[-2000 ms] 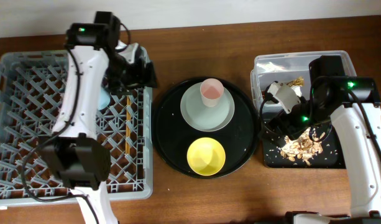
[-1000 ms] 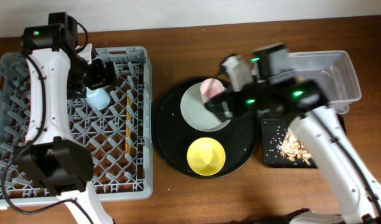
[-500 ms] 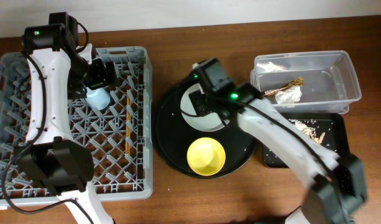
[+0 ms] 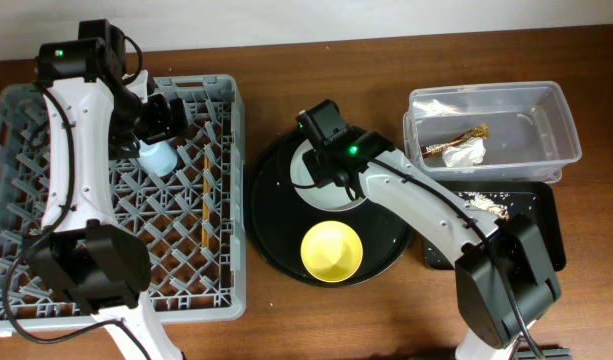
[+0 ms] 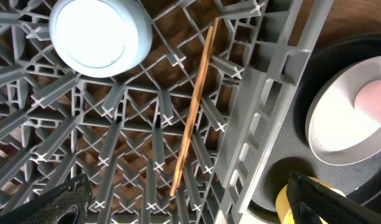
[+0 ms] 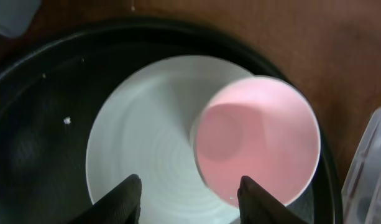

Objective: Sort waste into correct bins and load items into the dishwasher rack
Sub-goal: 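Grasp the pink cup on the white plate with the right gripper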

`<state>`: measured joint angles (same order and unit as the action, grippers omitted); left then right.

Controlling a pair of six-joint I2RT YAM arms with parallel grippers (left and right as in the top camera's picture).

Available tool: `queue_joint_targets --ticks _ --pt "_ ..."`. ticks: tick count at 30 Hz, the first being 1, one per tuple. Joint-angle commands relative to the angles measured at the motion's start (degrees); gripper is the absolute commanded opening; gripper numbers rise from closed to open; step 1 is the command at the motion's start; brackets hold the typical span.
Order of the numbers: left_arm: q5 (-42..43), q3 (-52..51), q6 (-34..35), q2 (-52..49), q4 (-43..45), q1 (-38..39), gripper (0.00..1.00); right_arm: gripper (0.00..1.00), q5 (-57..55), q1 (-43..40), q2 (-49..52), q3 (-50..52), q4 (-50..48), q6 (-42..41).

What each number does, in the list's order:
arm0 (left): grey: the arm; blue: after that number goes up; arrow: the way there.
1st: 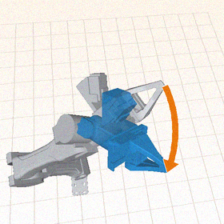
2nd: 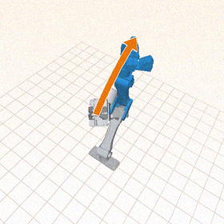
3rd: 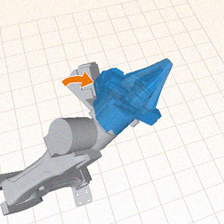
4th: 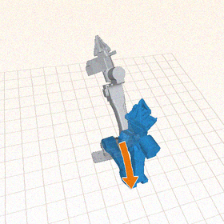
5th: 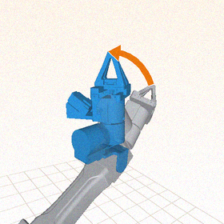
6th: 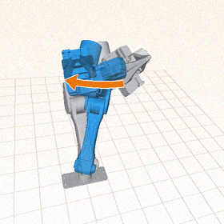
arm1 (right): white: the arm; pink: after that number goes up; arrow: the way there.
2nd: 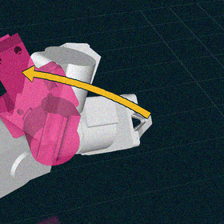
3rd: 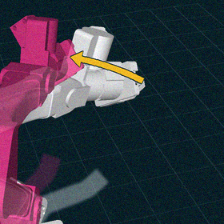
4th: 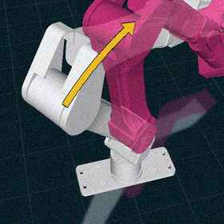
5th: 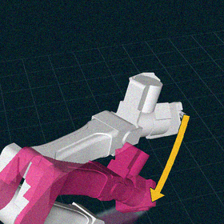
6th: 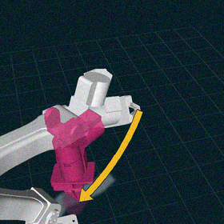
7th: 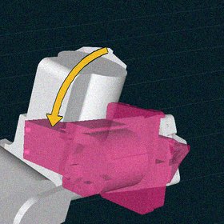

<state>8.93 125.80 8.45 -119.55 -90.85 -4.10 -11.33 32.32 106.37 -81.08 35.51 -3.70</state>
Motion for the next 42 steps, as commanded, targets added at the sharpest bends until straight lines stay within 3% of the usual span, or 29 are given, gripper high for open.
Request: queue_joint_targets --ticks 1,2,6,12,15,20,22,25,33,36,42 --pt "-0.42 0.9 0.52 1.73 0.09 0.02 0.99 0.49 -0.96 0.2 1.07 0.13 -1.31 7.02" --pt "-0.42 0.9 0.52 1.73 0.09 0.02 0.99 0.48 -0.94 0.2 1.55 0.2 -1.68 7.65" --pt "-0.42 0.9 0.52 1.73 0.09 0.02 0.99 0.28 -0.94 0.2 3.69 0.2 -1.88 7.78" --pt "-0.42 0.9 0.52 1.73 0.09 0.02 0.99 0.26 -1.25 0.17 3.76 0.2 -2.34 7.8" --pt "-0.42 0.9 0.52 1.73 0.09 0.02 0.99 0.12 -1.31 0.2 3.76 0.2 -1.9 7.8" --pt "-0.42 0.9 0.52 1.73 0.09 0.02 0.99 0.09 -1.4 0.24 3.72 0.2 -0.37 7.8" --pt "-0.42 0.9 0.52 1.73 0.09 0.02 0.99 0.04 -1.62 0.04 3.69 0.13 -0.13 7.8" --pt "-0.42 0.9 0.52 1.73 0.09 0.02 0.99 0.04 -2.71 -0.11 0.85 -3.69 5.09 7.74" --pt "-0.42 0.9 0.52 1.73 0.09 0.02 0.99 0.04 14.36 -2.03 -15.91 -17.73 18.1 6.86" --pt "-0.42 0.9 0.52 1.73 0.09 0.02 0.99 0.04 24.33 -7.48 -23.08 -17.88 18.78 3.41" --pt "4.37 0.9 0.52 1.73 2.84 0.07 0.99 0.04 47.63 -25.16 -28.17 -17.81 26.08 4.98"
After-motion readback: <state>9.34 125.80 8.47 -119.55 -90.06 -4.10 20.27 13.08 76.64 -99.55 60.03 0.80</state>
